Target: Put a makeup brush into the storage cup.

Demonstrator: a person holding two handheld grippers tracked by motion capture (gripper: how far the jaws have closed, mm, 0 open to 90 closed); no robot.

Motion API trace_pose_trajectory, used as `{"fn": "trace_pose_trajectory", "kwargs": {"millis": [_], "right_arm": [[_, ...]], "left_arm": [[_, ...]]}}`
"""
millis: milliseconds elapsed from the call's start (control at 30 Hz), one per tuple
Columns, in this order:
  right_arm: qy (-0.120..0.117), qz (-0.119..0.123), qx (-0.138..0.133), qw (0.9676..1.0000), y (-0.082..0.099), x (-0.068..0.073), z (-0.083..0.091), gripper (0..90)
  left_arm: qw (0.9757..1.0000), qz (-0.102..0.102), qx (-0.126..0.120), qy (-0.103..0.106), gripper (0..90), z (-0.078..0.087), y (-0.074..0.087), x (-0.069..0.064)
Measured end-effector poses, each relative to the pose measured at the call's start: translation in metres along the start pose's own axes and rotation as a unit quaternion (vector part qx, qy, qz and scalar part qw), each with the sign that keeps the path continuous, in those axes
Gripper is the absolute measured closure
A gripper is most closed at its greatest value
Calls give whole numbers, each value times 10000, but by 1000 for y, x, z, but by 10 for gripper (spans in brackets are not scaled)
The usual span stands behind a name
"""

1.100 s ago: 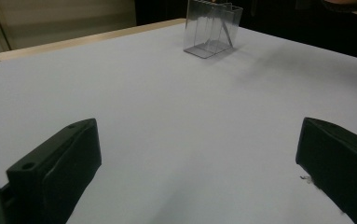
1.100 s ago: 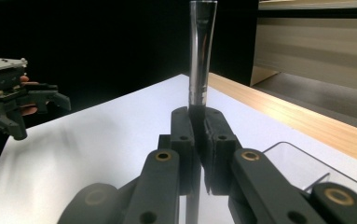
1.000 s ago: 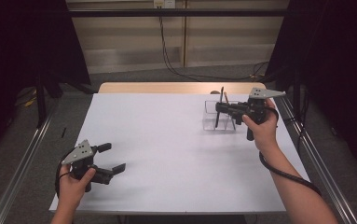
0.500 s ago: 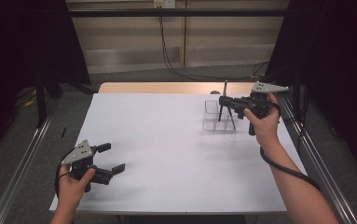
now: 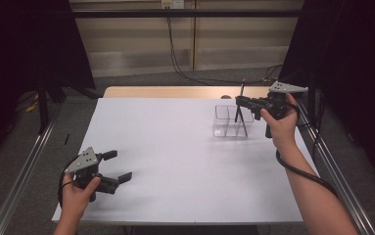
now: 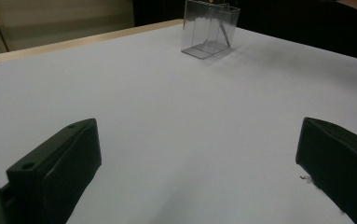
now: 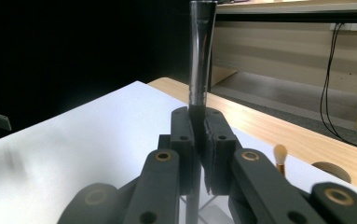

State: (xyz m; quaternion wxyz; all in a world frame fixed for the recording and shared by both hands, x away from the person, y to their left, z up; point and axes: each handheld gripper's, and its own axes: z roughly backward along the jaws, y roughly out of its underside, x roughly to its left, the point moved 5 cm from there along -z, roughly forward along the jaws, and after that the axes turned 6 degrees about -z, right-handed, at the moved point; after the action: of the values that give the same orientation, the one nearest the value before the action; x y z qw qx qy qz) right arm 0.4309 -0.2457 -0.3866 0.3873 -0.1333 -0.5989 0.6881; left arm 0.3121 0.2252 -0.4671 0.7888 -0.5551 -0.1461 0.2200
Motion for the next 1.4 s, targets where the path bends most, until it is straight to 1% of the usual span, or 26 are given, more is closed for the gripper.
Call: {"fn": "trace_pose_trajectory", "kwargs": {"millis": [167,267,500,633,733,867,933,1067,1167,1400], "right_arm": [[145,7,17,9999,0,-6,1,840],[182,-14,12,9998,0,-9,2,840],[279,7,29,9996,-2,-14,5,840],[319,-9,30,9995,-3,-16,7,840],[375,-1,55,9993,-2,-19,8,840],[440,-48,46,9990,-2,-23,10,840],[480,-20,38,9988,-3,-25,11,840],[557,-42,34,9984,-3,-27,13,840],[573,-40,30,9983,-3,-29,14,840],[604,-68,41,9981,0,-31,13,840]], "left_arm": [[10000,-27,19,33,0,0,0,0],[10000,4,28,31,0,-1,0,-1],[10000,-23,21,25,0,0,0,0],[10000,-3,26,33,0,-1,1,0],[10000,-12,27,35,0,-1,0,-1],[10000,-35,22,27,0,-1,0,0],[10000,4,27,32,0,-1,1,0],[10000,3,32,32,0,-1,1,0],[10000,-32,29,18,0,0,0,0],[10000,-2,22,35,0,-1,0,-1]]}}
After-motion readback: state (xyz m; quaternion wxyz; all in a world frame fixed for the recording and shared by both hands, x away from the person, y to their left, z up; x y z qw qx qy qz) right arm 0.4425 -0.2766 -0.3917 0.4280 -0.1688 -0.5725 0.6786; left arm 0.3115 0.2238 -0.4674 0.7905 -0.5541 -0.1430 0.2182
